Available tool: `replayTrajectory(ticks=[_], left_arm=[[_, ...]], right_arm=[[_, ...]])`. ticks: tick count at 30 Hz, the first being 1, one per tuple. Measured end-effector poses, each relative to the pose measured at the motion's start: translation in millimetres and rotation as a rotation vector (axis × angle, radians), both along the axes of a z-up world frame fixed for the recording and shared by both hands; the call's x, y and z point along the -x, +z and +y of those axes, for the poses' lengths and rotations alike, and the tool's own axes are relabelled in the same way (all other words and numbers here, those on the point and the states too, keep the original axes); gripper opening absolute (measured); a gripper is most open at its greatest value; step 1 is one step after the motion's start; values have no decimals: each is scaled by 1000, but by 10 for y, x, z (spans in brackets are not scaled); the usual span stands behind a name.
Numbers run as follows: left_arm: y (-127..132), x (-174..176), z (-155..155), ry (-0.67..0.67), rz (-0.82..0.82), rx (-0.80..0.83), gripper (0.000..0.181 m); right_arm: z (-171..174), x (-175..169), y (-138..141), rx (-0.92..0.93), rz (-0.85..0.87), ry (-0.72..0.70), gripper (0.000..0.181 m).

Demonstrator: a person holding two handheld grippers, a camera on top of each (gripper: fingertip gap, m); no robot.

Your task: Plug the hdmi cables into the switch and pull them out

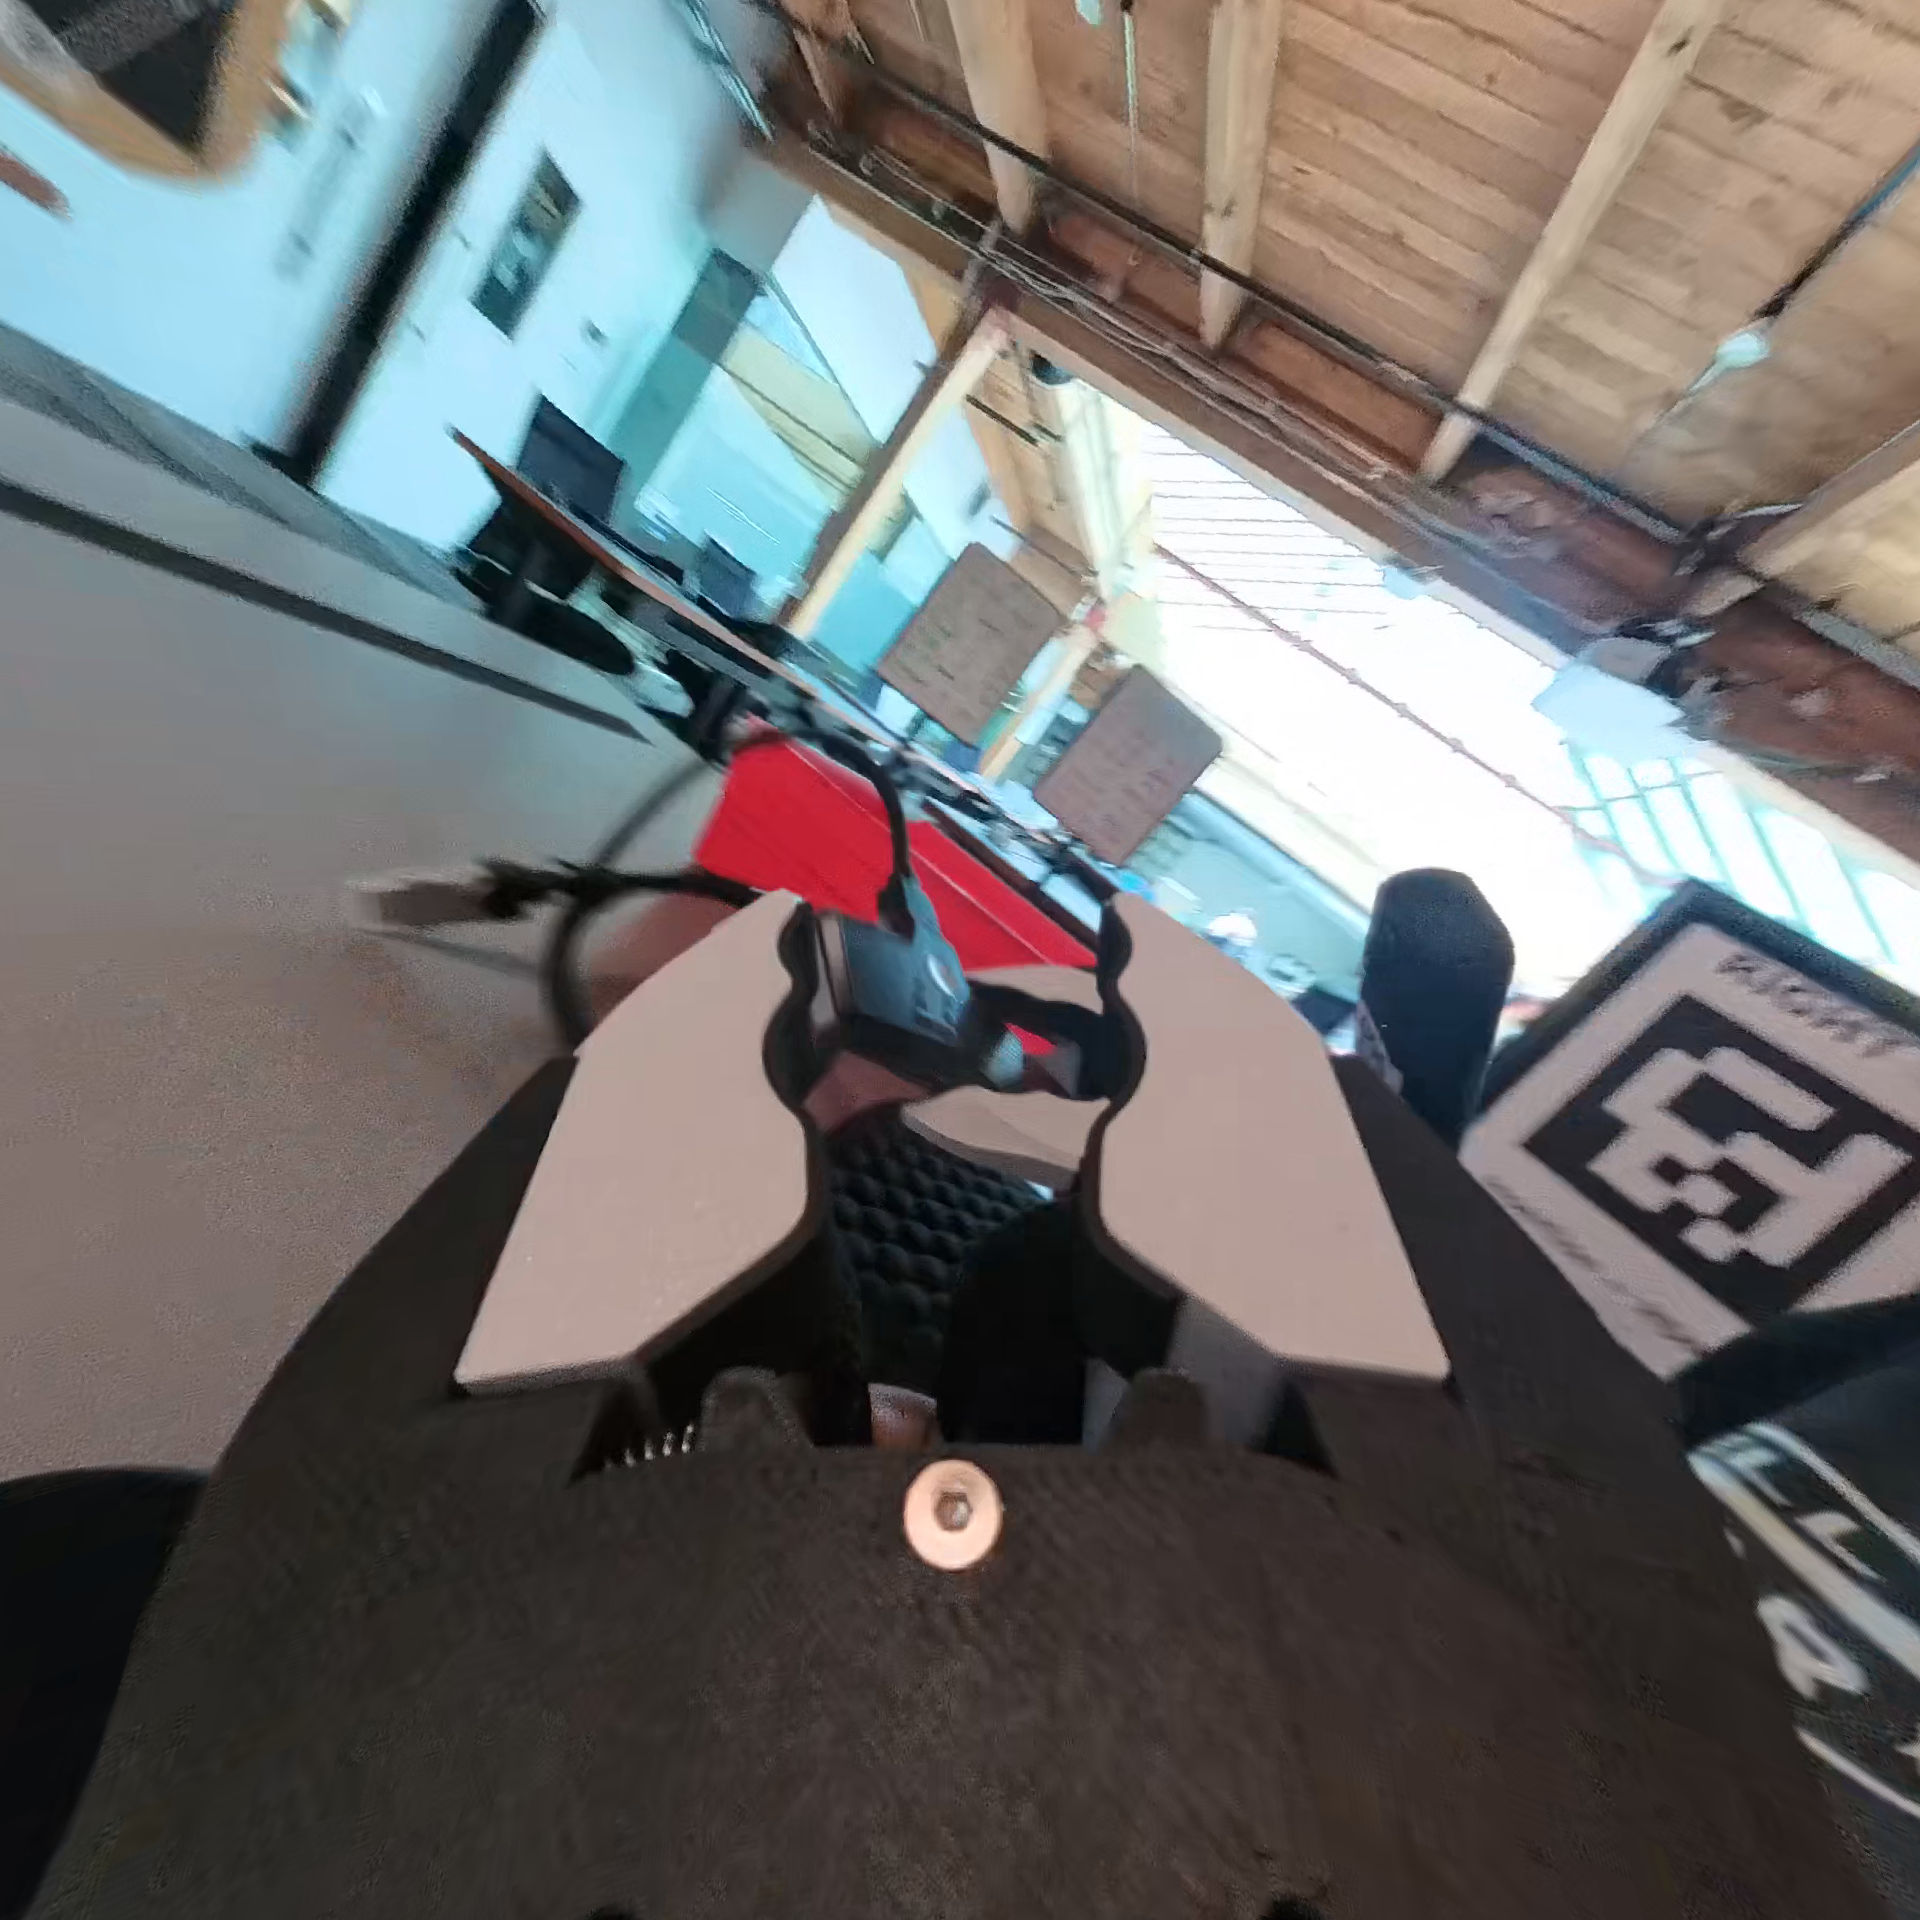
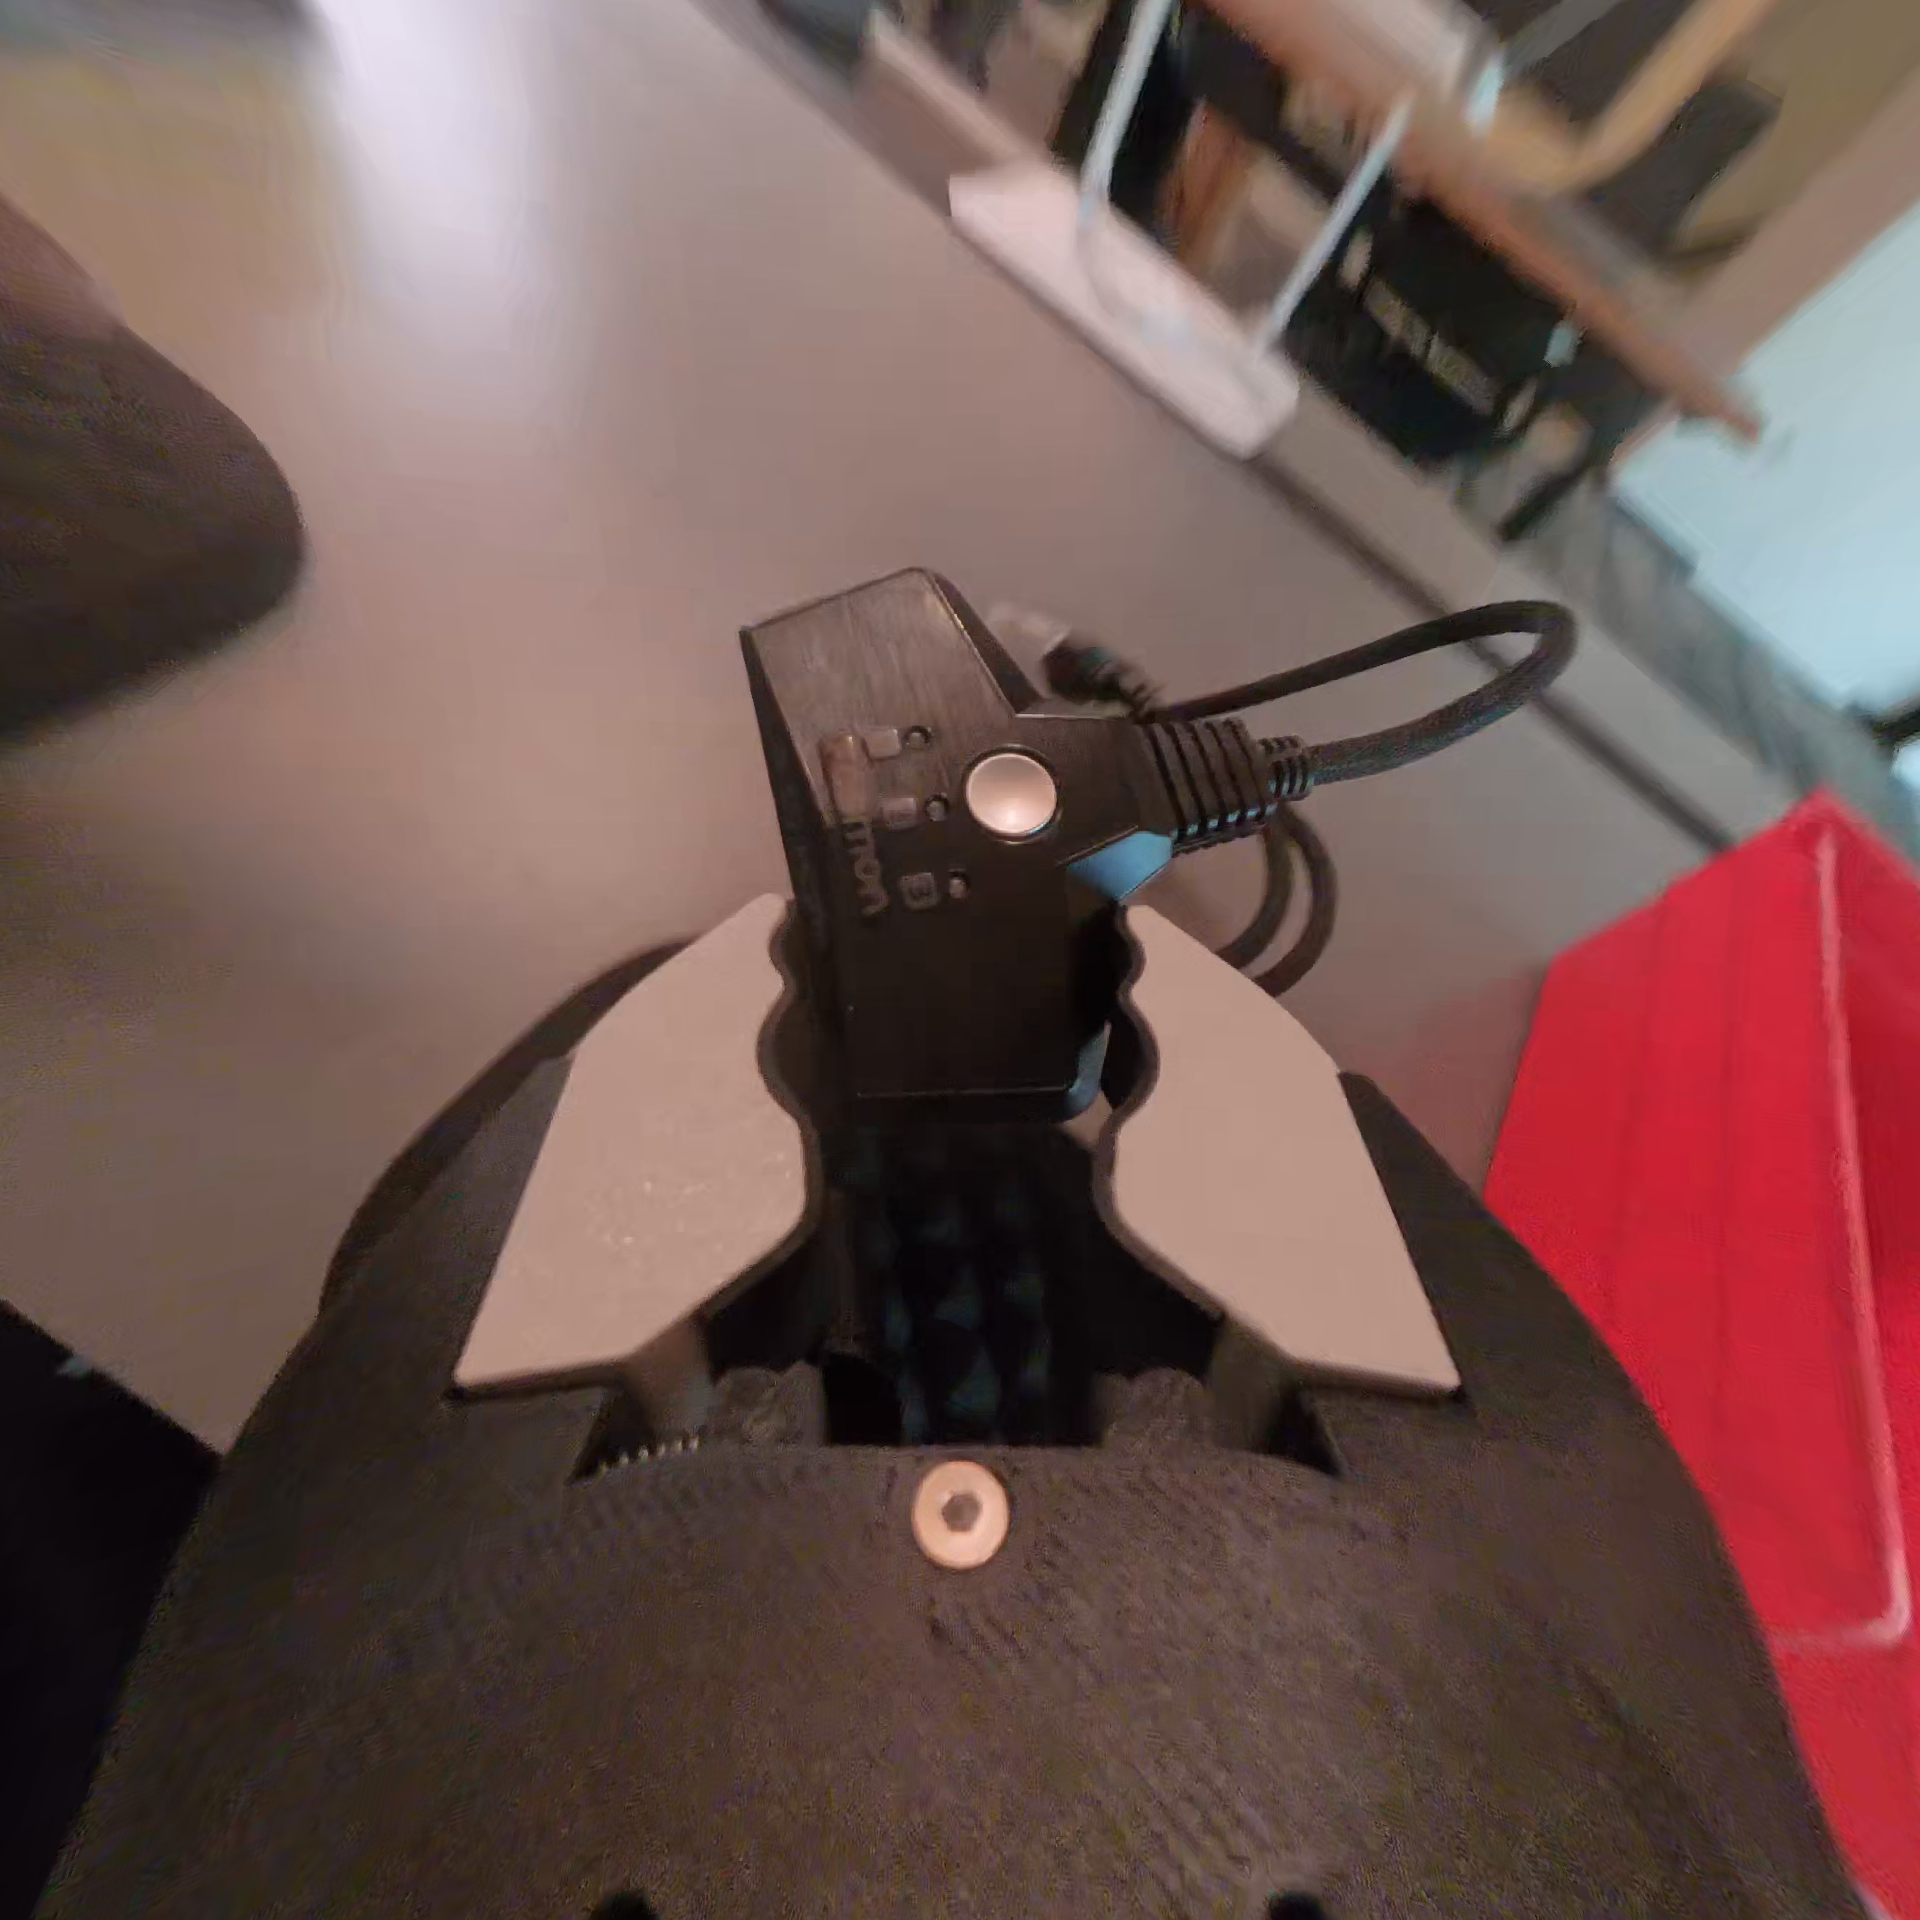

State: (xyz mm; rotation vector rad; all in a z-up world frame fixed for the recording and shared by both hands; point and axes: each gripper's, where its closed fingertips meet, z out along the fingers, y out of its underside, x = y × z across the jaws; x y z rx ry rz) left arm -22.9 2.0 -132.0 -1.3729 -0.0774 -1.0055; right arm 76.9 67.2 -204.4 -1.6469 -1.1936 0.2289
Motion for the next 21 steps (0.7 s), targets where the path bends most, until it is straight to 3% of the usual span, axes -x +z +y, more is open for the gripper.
replayTrajectory(ticks=[6, 12, 17, 21], left_arm=[[224, 586, -212, 293, 281, -64, 49], [381, 968, -465, 465, 533, -60, 49], [547, 1386, -782, 631, 669, -34, 50], [636, 1884, -1122, 819, 738, 52, 51]], right_arm=[[-136, -102, -459, 319, -137, 3, 56], [-159, -105, -400, 342, -114, 60, 59], [-101, -14, 241, 143, 234, 203, 75], [-123, -135, 886, -284, 700, 309, 74]])
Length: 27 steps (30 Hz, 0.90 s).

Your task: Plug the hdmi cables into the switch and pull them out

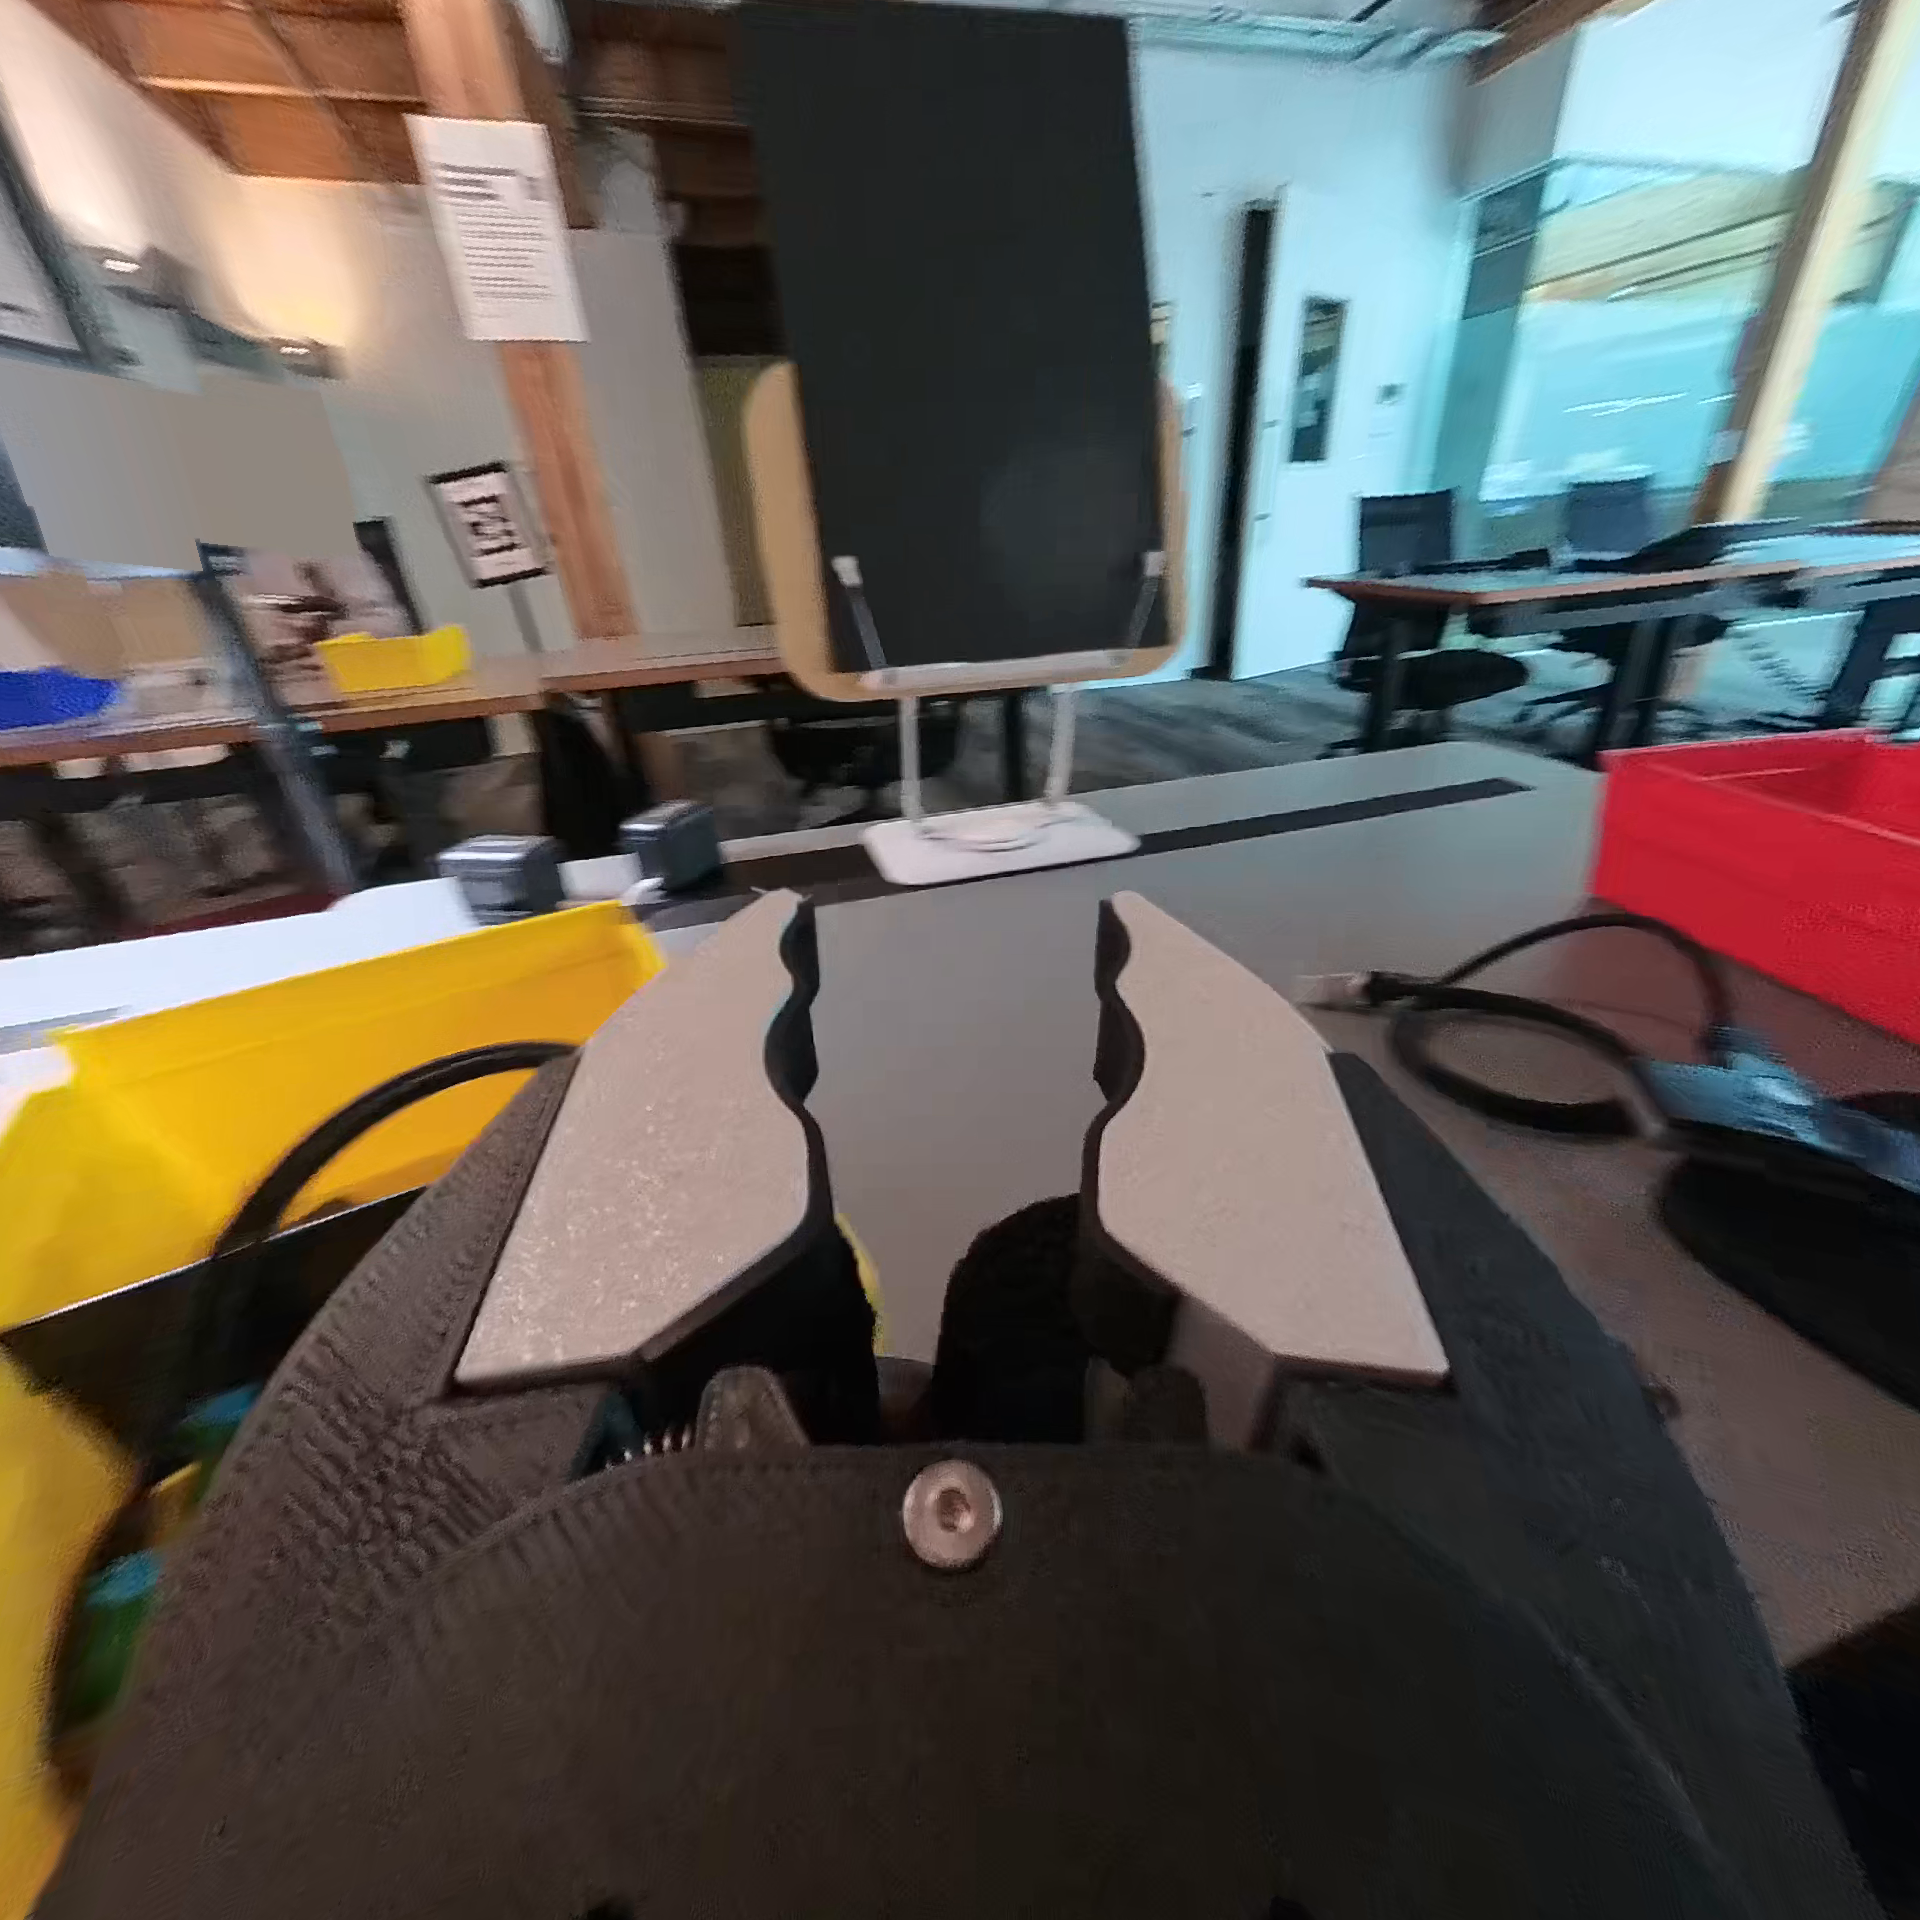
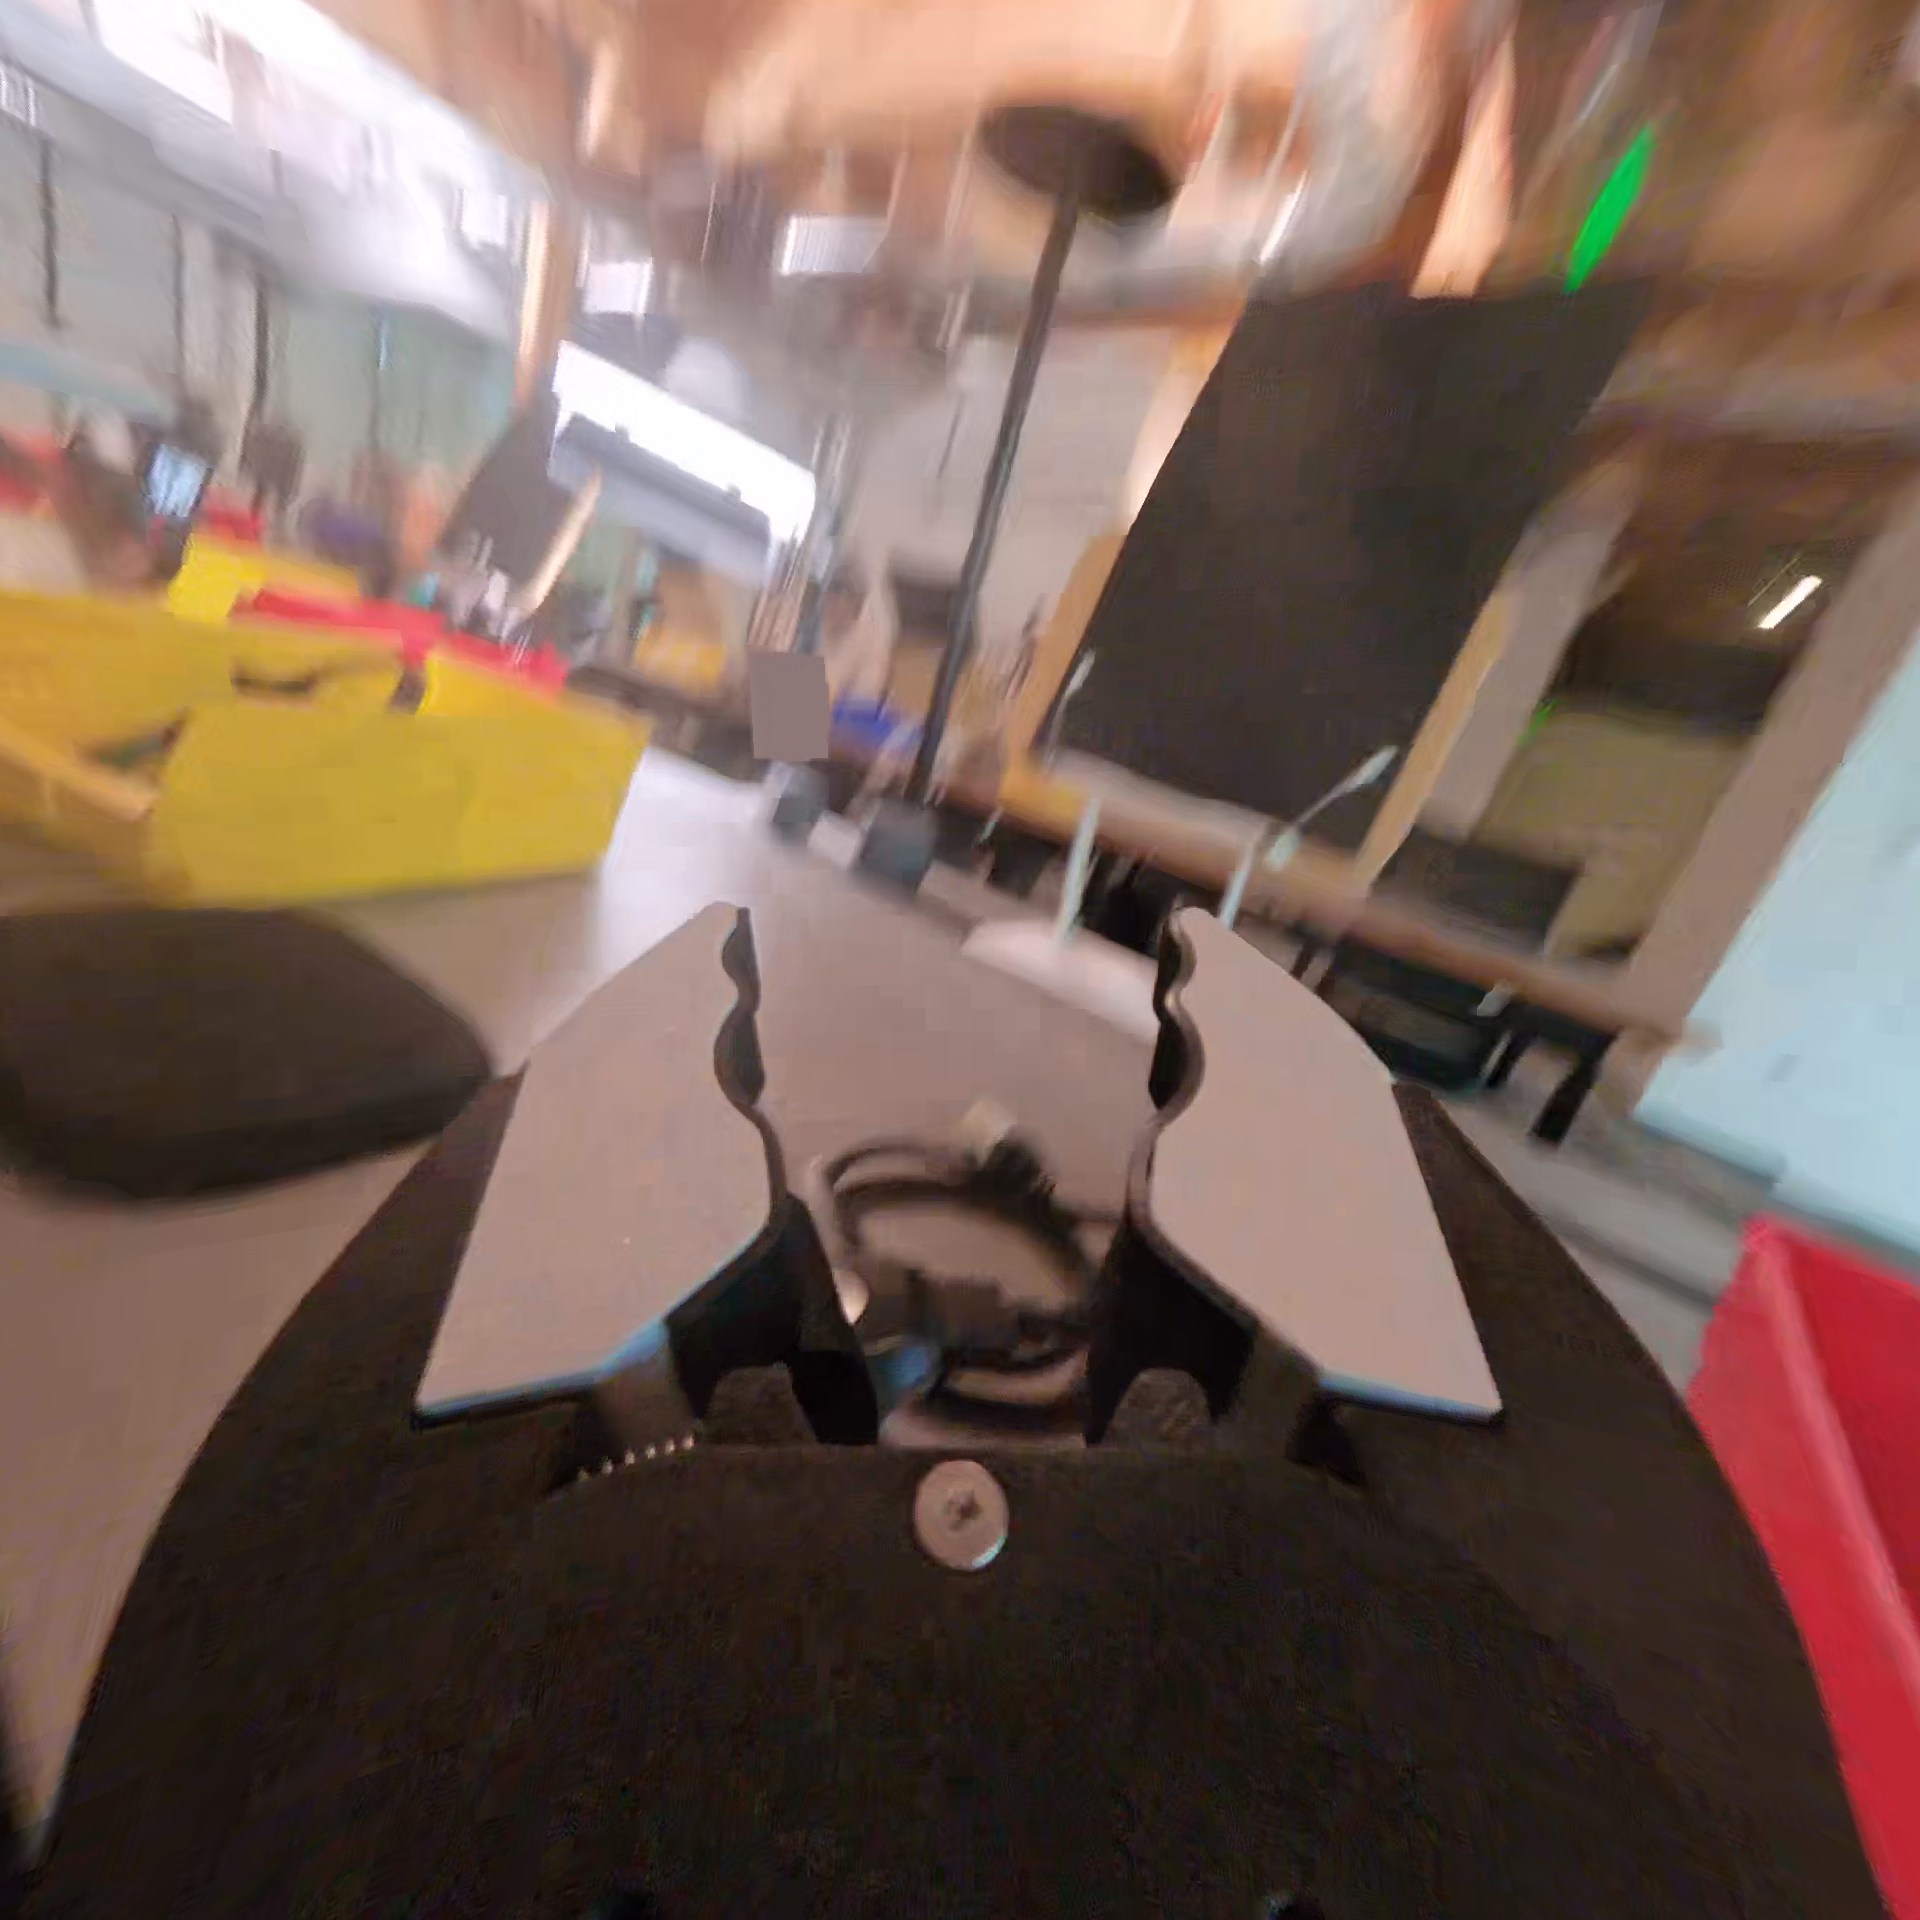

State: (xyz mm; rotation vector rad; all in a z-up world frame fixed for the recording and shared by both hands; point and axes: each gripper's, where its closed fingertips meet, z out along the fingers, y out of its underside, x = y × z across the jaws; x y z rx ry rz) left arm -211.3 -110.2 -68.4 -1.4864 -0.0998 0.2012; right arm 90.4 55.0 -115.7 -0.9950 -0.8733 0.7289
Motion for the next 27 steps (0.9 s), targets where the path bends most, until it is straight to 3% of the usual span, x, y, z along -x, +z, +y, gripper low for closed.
replayTrajectory(ticks=[2, 6, 11, 18, 21, 27], left_arm=[[7, 225, -168, 89, 8, 20, 51], [-221, 628, -364, 237, 47, 197, 54], [-458, 1126, -219, 323, 339, 447, 54], [-697, 1652, 292, 295, 889, 675, 27], [-872, 1733, 421, 222, 969, 723, 23], [-878, 1797, 523, 240, 1135, 674, 7]], right_arm=[[-13, -116, 74, -124, 145, -32, 69], [-26, -113, 36, -156, 177, -28, 74], [-22, -140, 41, -153, 198, -24, 72], [-4, -165, 47, -144, 221, -16, 70], [-3, -168, 49, -146, 223, -18, 69], [-12, -147, 39, -163, 208, -24, 68]])
